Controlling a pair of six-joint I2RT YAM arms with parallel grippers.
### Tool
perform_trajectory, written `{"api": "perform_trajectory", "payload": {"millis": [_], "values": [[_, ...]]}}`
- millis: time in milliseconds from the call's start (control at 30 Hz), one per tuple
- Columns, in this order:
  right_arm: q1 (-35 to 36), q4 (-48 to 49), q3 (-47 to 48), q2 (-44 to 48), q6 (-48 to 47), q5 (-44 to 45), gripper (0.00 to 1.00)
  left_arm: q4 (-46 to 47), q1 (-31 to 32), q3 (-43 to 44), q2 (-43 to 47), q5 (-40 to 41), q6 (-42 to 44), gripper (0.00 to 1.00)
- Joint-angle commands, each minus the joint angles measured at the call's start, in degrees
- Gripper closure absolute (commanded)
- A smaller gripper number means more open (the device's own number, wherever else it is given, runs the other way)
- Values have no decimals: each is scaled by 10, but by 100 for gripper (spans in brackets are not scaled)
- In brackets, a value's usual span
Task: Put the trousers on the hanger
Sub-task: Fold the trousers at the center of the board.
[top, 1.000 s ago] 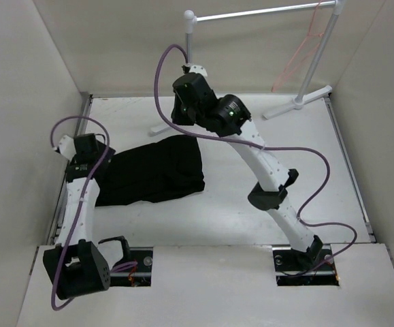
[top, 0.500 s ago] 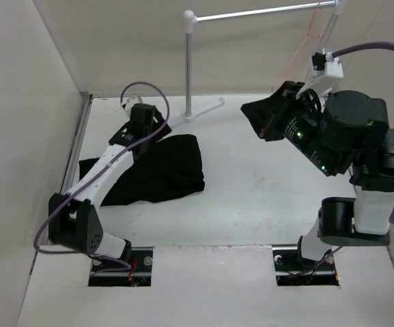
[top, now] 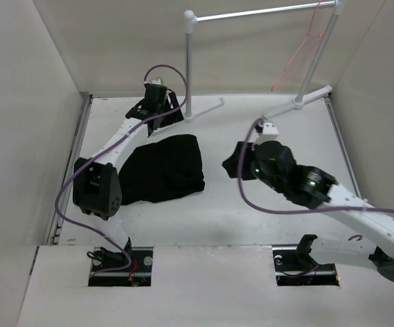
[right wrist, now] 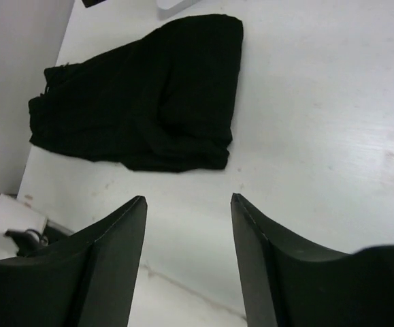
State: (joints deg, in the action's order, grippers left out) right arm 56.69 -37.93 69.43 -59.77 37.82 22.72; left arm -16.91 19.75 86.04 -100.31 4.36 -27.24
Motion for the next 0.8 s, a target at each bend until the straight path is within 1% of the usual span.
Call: {"api": "perform_trajectory", "payload": {"millis": [0,33,100,200,333,467,600,700,733,767], "values": [[-46,278,-78,-88,4,-152,39,-28,-1,43,-27,-37,43,30],[-56,304,-85,-117,4,-172,39,-31,1,48,-36,-38,43,30],[-79,346,-84,-168,1,-208,33,-36,4,62,-54,-39,47,29],[-96,385,-71,-239,-4,-244,32,-42,11,77,-80,-47,52,29],[-98,414,-64,-298,1,-233,37,-52,27,101,-119,-59,66,29],[-101,411,-55,-336,4,-204,39,-52,42,106,-143,-52,81,30],[-102,393,-37,-381,5,-197,43,-51,46,94,-150,-45,79,39],[-102,377,-45,-388,6,-186,46,-46,48,83,-150,-45,76,50],[-101,377,-53,-388,7,-177,50,-45,49,79,-150,-46,75,55],[-100,380,-62,-386,8,-175,59,-45,50,76,-151,-48,73,60]]}}
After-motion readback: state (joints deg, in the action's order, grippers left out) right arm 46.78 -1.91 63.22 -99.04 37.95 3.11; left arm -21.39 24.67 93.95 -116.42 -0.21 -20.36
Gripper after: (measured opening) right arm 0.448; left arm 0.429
